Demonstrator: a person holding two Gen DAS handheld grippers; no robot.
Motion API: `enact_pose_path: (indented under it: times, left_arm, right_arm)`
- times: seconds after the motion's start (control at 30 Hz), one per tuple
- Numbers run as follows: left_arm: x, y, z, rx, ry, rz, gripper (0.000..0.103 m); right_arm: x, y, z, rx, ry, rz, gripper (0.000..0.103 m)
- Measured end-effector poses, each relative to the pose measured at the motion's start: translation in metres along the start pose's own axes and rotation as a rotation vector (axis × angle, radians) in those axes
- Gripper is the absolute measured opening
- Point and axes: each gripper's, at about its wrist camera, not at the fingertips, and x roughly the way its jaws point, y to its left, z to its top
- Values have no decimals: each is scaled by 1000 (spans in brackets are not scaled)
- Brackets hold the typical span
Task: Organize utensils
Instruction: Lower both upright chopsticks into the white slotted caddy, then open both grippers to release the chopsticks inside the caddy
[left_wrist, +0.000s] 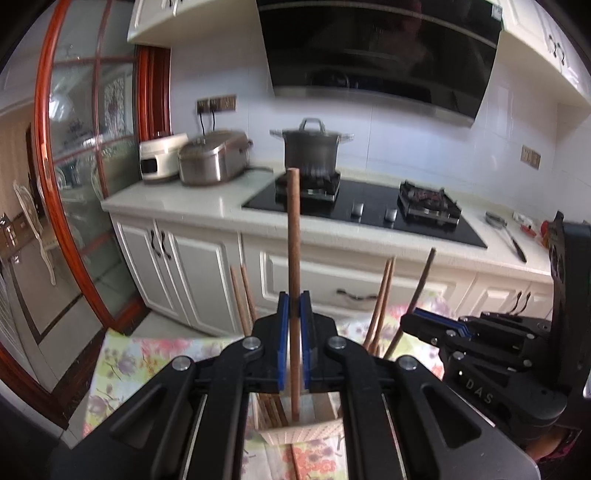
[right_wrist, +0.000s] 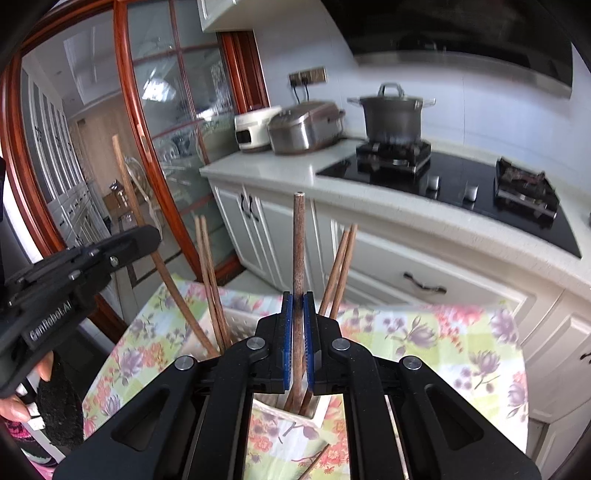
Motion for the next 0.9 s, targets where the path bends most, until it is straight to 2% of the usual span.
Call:
enact_pose_path:
  times: [0.13,0.27,0.33,0.37,0.4,0.43,0.53,0.63,0.8,0.9]
  left_arm:
    - [22,7,-14,-15,51,7,6]
    - [33,17,-21,-29,68,28,8]
    - [32,21,-22,-34,62,35,13]
    - [30,23,-23,-33,55,42,19]
    - [28,25,-24,-33,46,50,23]
    - [25,26,-25,-34,38,57,29]
    - [16,30,-31,-41,21,69,36]
    - [5,34,-43,-48,-2,90,58]
    - [-7,33,-70,-18,-22,139,66]
    - [-13,33,-90,-14,-27,162,78]
  right_arm:
    - [19,-1,-6,7,30,-18,7]
    - [29,-11,-6,48,34,-32,16]
    - [29,-17,-6,62,24,-25,27]
    - [28,-20,-7,68,19,-22,41]
    - [26,-23,-8,74,13,-15,48]
    - [24,-24,-9,77,7,-13,48]
    - [15,-26,-16,64,-7,-27,48]
    - [9,-27,-29,53,-11,-36,48]
    - [8,-33,-54,69,10,-39,48]
    - [9,-38,-71,89,25,-42,48]
